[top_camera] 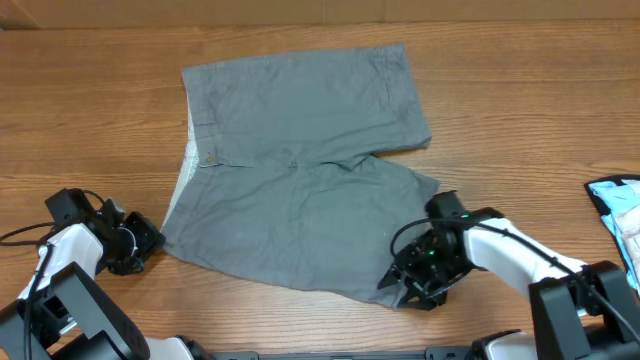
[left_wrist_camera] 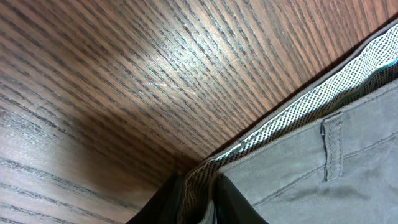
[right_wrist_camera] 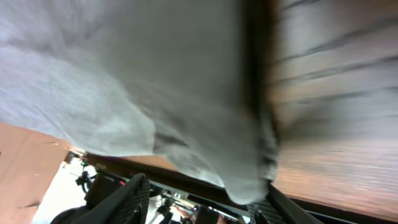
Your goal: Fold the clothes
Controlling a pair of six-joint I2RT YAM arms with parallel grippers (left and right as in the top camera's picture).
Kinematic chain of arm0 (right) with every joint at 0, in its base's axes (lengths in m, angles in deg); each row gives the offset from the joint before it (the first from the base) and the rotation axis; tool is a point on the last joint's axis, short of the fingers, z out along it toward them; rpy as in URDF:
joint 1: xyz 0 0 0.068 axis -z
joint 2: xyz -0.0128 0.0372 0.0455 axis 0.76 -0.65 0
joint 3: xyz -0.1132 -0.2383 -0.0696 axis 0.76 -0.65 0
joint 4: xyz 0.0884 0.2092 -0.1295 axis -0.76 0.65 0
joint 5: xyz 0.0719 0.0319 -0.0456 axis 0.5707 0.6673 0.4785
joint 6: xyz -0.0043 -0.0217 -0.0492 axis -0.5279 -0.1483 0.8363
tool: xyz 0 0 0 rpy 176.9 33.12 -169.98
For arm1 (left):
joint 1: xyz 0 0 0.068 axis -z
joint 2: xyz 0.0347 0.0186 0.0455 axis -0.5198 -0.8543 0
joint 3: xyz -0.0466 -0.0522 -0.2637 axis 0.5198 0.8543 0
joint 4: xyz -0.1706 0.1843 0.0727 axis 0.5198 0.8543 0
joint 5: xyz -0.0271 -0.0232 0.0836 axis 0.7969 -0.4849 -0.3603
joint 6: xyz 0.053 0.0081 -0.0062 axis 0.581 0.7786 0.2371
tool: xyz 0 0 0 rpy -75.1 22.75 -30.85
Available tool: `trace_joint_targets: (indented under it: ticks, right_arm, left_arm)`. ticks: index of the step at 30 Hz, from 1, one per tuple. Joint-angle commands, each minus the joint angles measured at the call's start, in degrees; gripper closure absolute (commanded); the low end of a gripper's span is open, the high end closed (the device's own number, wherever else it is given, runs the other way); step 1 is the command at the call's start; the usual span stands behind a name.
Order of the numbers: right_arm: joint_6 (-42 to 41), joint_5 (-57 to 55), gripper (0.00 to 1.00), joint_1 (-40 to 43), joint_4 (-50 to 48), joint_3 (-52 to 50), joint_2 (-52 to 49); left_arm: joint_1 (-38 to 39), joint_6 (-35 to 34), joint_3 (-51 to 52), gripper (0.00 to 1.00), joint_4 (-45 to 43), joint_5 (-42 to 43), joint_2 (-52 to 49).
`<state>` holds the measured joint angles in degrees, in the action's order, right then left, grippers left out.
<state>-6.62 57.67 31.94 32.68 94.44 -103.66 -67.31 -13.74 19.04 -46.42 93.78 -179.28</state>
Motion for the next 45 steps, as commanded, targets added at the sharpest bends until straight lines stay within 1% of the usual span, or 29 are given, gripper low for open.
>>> trace_joint_targets:
  ticks: [1, 4, 7, 13, 16, 18, 21, 24, 27, 30, 31, 32, 33, 34, 40, 43, 45]
  right_arm:
    - [-8.9, -2.0, 0.46, -3.3, -1.5, 0.3, 0.1]
    - [-9.3, -2.1, 0.47, -3.4, -0.7, 0.3, 0.1]
    - [-8.0, -3.1, 0.48, -3.4, 1.8, 0.3, 0.1]
    - [-6.3, -5.4, 0.47, -3.4, 3.3, 0.3, 0.1]
    - [-6.8, -5.4, 0.47, -3.4, 2.4, 0.3, 0.0]
    - [-9.2, -5.4, 0.48, -3.4, 1.4, 0.3, -0.2]
    - [-10.7, -5.6, 0.52, -3.4, 0.7, 0.3, -0.3]
    - [-10.7, -6.0, 0.62, -3.4, 0.8, 0.3, -0.3]
    - [-10.7, -6.0, 0.62, -3.4, 0.7, -0.3, -0.3]
    - [-10.9, -5.8, 0.69, -3.4, 0.3, -0.7, -0.3]
    - [-10.9, -5.8, 0.72, -3.4, 0.1, -0.7, -0.3]
    - [-10.9, -5.8, 0.78, -3.4, 0.1, -0.7, -0.3]
    - [-10.9, -5.8, 0.89, -3.4, 0.1, -0.7, -0.3]
    - [-10.9, -5.7, 0.96, -3.4, 0.2, -0.7, -0.3]
    - [-9.9, -5.3, 0.96, -3.4, 0.6, -0.7, -0.3]
    - [-6.8, -5.2, 0.96, -2.8, 1.4, 0.1, -0.2]
    - [-4.0, -8.0, 0.96, -1.9, 4.4, 2.2, 0.4]
  left_arm:
    - [0.2, -0.3, 1.6, 0.77, 0.2, -3.5, -1.8]
    - [0.2, -0.4, 1.6, 0.77, 0.3, -3.5, -1.8]
    - [0.2, -0.4, 1.6, 0.77, 0.3, -3.4, -1.8]
    - [0.2, -0.4, 1.6, 0.77, 0.2, -3.4, -1.8]
    - [0.2, -0.4, 1.6, 0.77, 0.3, -3.4, -1.8]
    - [0.2, -0.4, 1.6, 0.77, 0.3, -3.4, -1.8]
    - [0.2, -0.3, 1.6, 0.77, 0.3, -2.8, -1.8]
    - [0.2, -0.2, 1.6, 0.77, 0.3, -1.7, -1.8]
    - [0.2, -0.2, 1.6, 0.77, 0.3, -1.7, -1.8]
    - [0.2, -0.2, 1.6, 0.77, 0.5, -1.7, -1.8]
    - [0.2, -0.2, 1.6, 0.77, 0.5, -1.7, -1.8]
    - [0.2, -0.2, 1.6, 0.77, 0.5, -1.7, -1.8]
    - [0.2, -0.2, 1.6, 0.77, 0.5, -1.7, -1.8]
    - [0.2, -0.2, 1.6, 0.77, 0.5, -1.7, -1.8]
    - [0.2, -0.2, 1.6, 0.77, 0.5, -1.7, -1.8]
    - [0.2, -0.2, 1.6, 0.77, 0.5, -1.7, -1.8]
    - [0.2, -0.1, 1.6, 0.77, 0.5, -1.2, -1.8]
